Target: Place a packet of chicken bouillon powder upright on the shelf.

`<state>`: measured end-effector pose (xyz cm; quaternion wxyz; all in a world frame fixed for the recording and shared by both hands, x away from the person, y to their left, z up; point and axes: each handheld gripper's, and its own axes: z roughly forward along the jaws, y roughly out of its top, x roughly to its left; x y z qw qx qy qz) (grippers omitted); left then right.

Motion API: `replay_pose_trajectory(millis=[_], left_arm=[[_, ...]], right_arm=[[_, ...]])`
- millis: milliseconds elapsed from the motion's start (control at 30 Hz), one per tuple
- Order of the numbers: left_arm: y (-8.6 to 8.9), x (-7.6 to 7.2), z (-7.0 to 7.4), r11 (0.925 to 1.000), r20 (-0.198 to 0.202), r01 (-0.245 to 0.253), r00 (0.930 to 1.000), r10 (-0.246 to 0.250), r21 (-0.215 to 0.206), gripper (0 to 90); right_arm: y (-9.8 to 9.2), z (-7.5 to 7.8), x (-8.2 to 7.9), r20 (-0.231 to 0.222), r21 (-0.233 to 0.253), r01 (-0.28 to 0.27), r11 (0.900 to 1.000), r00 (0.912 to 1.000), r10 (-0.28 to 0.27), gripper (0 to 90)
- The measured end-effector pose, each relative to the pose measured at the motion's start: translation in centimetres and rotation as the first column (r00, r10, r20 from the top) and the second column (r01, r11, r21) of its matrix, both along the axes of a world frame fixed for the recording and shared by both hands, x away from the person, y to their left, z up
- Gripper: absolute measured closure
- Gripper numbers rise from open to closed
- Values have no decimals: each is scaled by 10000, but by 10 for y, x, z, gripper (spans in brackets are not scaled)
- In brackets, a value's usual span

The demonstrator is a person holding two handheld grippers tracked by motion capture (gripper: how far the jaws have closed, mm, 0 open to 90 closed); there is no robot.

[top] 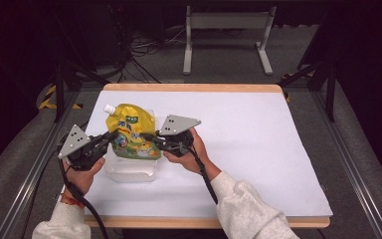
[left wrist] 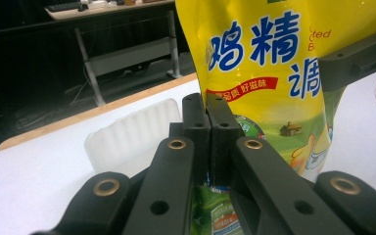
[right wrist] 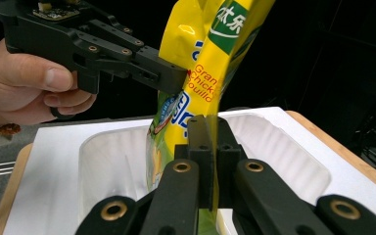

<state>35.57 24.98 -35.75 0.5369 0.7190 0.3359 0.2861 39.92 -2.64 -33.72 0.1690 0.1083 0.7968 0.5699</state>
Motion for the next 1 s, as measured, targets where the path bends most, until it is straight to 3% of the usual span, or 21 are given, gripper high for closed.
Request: replay_pose_trajectory(millis=[533, 1000], left_arm=[[10, 3, -15, 9997, -440, -128, 9989, 138, 218, 884], [5, 7, -28, 9949, -977, -38, 9951, 137, 1006, 883]], right_arm=[[17, -18, 3, -396, -274, -140, 9995, 9991, 129, 900], [19, -39, 4, -885, -637, -101, 9979, 9961, 44, 894]])
